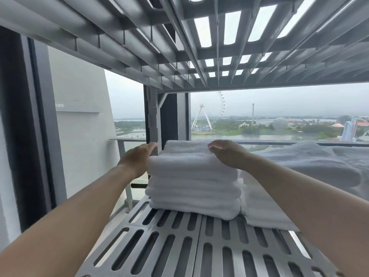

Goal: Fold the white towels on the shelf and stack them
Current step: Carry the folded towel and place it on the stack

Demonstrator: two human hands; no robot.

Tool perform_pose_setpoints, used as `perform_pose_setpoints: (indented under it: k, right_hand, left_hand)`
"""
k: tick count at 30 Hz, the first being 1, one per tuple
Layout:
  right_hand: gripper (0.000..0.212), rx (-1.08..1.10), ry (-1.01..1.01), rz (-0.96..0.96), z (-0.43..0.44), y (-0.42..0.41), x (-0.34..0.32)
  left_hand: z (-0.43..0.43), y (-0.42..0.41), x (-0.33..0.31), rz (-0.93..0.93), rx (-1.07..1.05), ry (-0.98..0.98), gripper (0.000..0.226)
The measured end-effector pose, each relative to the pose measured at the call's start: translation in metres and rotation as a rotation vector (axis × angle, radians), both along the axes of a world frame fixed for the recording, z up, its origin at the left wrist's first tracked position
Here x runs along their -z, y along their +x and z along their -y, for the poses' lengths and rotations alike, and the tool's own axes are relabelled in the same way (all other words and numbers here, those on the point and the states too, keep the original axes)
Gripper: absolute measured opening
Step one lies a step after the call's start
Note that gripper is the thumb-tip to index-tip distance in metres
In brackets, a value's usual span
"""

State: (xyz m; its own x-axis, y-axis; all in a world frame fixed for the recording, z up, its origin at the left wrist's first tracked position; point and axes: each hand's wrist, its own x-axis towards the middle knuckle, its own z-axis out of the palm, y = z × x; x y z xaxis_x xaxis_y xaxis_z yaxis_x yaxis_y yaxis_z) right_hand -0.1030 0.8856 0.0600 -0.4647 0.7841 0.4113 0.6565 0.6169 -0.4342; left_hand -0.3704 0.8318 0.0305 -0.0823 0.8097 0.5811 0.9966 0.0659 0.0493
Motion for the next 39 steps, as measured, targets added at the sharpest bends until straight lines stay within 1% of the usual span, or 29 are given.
perform_pose_setpoints:
  k: [2, 6, 7, 8, 9, 11, 12, 13, 14, 16, 17, 18, 20, 22, 23, 26, 29, 32, 34, 36, 37, 39]
  right_hand:
    - [0.036, 0.001, -0.046, 0.098, -0.005, -0.005, -0.001]
    - [0.036, -0.047, -0.075, 0.244, -0.014, -0.018, 0.001]
    - [0.039, -0.057, -0.074, 0.272, -0.016, -0.020, 0.003]
    - [0.043, -0.064, -0.069, 0.310, -0.017, -0.022, 0.005]
    - [0.049, -0.073, -0.061, 0.358, -0.019, -0.023, 0.007]
    - [0.060, -0.084, -0.042, 0.442, -0.022, -0.024, 0.011]
    - [0.064, -0.081, -0.028, 0.449, -0.023, -0.023, 0.014]
    - [0.065, -0.077, -0.011, 0.409, -0.021, -0.021, 0.015]
    - [0.061, -0.077, 0.022, 0.319, -0.020, -0.018, 0.016]
    - [0.050, -0.087, 0.163, 0.117, -0.013, -0.010, 0.018]
    - [0.049, -0.101, 0.242, 0.068, -0.010, -0.005, 0.020]
    - [0.054, -0.125, 0.296, 0.062, -0.008, 0.002, 0.023]
    - [0.077, -0.178, 0.307, 0.170, -0.003, 0.016, 0.028]
    - [0.097, -0.199, 0.302, 0.364, -0.001, 0.028, 0.031]
    - [0.105, -0.193, 0.313, 0.453, -0.001, 0.031, 0.031]
    - [0.116, -0.161, 0.330, 0.601, 0.001, 0.033, 0.029]
    - [0.111, -0.154, 0.333, 0.612, 0.005, 0.031, 0.028]
    - [0.095, -0.170, 0.331, 0.509, 0.007, 0.032, 0.022]
    - [0.090, -0.154, 0.343, 0.449, 0.006, 0.033, 0.017]
    - [0.087, -0.114, 0.376, 0.431, 0.007, 0.033, 0.017]
    - [0.085, -0.093, 0.394, 0.450, 0.008, 0.033, 0.019]
    - [0.083, -0.058, 0.402, 0.522, 0.009, 0.032, 0.027]
  left_hand:
    - [-0.003, -0.004, -0.002, 0.174, -0.013, -0.002, 0.053]
    - [-0.009, 0.002, -0.004, 0.734, 0.090, -0.061, 0.035]
    - [-0.009, 0.006, -0.004, 0.886, 0.119, -0.086, 0.034]
    - [-0.011, 0.009, -0.002, 0.972, 0.124, -0.120, 0.039]
    - [-0.012, 0.011, 0.000, 0.981, 0.130, -0.160, 0.042]
    - [-0.016, 0.013, 0.007, 0.751, 0.105, -0.197, 0.040]
    - [-0.017, 0.013, 0.010, 0.654, 0.090, -0.177, 0.038]
    - [-0.016, 0.013, 0.011, 0.617, 0.092, -0.164, 0.038]
    - [-0.015, 0.013, 0.011, 0.627, 0.102, -0.161, 0.038]
    - [-0.009, 0.014, 0.010, 0.695, 0.119, -0.157, 0.039]
    - [-0.006, 0.015, 0.010, 0.729, 0.113, -0.163, 0.039]
    - [-0.003, 0.017, 0.011, 0.756, 0.088, -0.175, 0.039]
    - [0.003, 0.022, 0.015, 0.834, 0.010, -0.232, 0.042]
    - [0.009, 0.028, 0.017, 0.947, -0.023, -0.323, 0.048]
    - [0.010, 0.031, 0.017, 0.987, -0.020, -0.334, 0.049]
    - [0.012, 0.034, 0.014, 1.020, -0.009, -0.286, 0.048]
    - [0.011, 0.033, 0.015, 1.018, 0.020, -0.242, 0.046]
    - [0.005, 0.028, 0.018, 0.930, 0.067, -0.147, 0.044]
    - [0.002, 0.027, 0.019, 0.897, 0.086, -0.068, 0.042]
    - [0.000, 0.027, 0.021, 0.879, 0.100, -0.019, 0.043]
    - [0.000, 0.027, 0.022, 0.883, 0.113, -0.029, 0.045]
    - [0.005, 0.026, 0.024, 0.956, 0.177, -0.128, 0.049]
